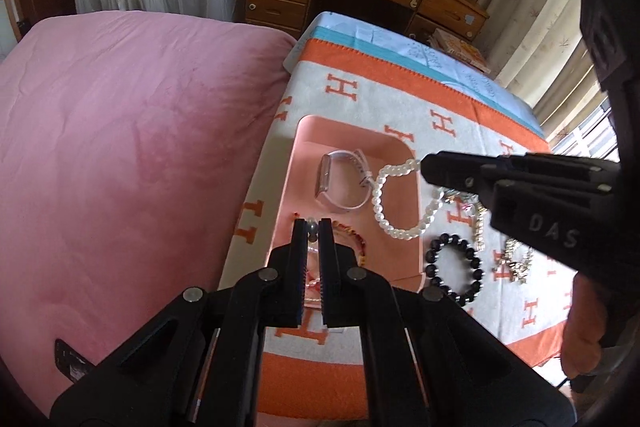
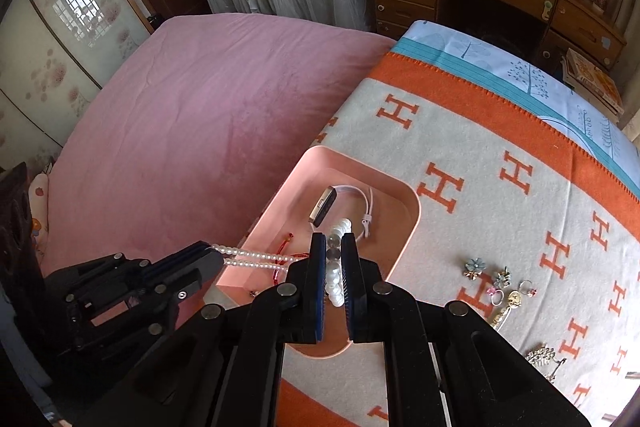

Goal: Organize jewelry
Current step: 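Release the necklace from the left tool while the right tool drops the bracelet into the box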

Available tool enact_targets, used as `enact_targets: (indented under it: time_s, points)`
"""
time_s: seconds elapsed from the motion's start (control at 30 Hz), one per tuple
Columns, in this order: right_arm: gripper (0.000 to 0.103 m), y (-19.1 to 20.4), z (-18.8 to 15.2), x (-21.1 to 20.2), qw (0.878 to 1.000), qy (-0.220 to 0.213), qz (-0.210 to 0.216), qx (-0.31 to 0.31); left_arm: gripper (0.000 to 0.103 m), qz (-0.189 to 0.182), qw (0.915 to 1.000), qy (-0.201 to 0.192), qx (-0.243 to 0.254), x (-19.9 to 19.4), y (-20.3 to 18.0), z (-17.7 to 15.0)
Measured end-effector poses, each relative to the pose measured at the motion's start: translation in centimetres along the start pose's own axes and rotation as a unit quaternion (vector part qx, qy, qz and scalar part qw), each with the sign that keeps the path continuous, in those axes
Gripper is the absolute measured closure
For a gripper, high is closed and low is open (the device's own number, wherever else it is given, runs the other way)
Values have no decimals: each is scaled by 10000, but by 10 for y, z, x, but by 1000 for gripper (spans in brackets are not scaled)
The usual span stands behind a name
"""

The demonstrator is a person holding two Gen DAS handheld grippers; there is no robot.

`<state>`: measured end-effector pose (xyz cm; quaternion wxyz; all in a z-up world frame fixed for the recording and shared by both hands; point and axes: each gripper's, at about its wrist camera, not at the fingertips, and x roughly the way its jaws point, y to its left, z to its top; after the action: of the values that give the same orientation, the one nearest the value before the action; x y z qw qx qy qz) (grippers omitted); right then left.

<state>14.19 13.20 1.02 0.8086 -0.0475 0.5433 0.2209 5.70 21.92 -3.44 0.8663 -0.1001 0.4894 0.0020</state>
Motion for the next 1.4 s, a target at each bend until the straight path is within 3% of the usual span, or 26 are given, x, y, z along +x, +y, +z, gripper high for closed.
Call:
enact_targets:
  time_s: [0.17, 0.3, 0.43, 0.57, 0.67, 0.77, 0.87, 0.93, 1.0, 1.07, 1.1, 1.4]
  points:
    - [95, 8, 5, 21, 9999, 140, -3, -24, 99, 328, 9989, 216, 256, 33, -1, -23]
    - [95, 15, 8, 34, 9995, 282, 150, -49, 99, 327, 9984, 337, 321, 47, -1, -35]
    - [95, 25, 6, 43, 9987, 325, 370, -133, 99, 267, 9993, 238, 135, 48, 6, -39]
    - [95, 28, 4, 48, 9957, 304, 879, -33, 99, 173, 9998, 60, 59, 41, 7, -41]
    - [95, 19, -7, 62, 9927, 552, 1060, 158, 99, 84, 9998, -129, 88, 32, 6, -42]
    - [95, 8, -23, 80, 9944, 814, 654, 131, 99, 103, 9993, -308, 168, 23, 1, -42]
    - [91, 7, -41, 79, 9975, 644, 58, -293, 99, 77, 9989, -362, 290, 21, -4, -43]
    - [75, 3, -50, 72, 9981, 435, -146, -409, 98, 24, 9988, -314, 367, 23, -8, -42]
    - [52, -3, -57, 59, 9992, 143, -187, -330, 87, 34, 9989, -221, 421, 26, -13, -44]
    - [51, -10, -62, 47, 9991, -143, -318, -246, 63, 38, 9989, -173, 435, 26, -17, -46]
    - [51, -12, -64, 43, 9988, -225, -359, -234, 60, -22, 9989, -214, 416, 25, -17, -47]
    - [51, -35, -96, 10, 9960, -512, -733, -29, 59, -198, 9971, -175, 711, 22, -40, -56]
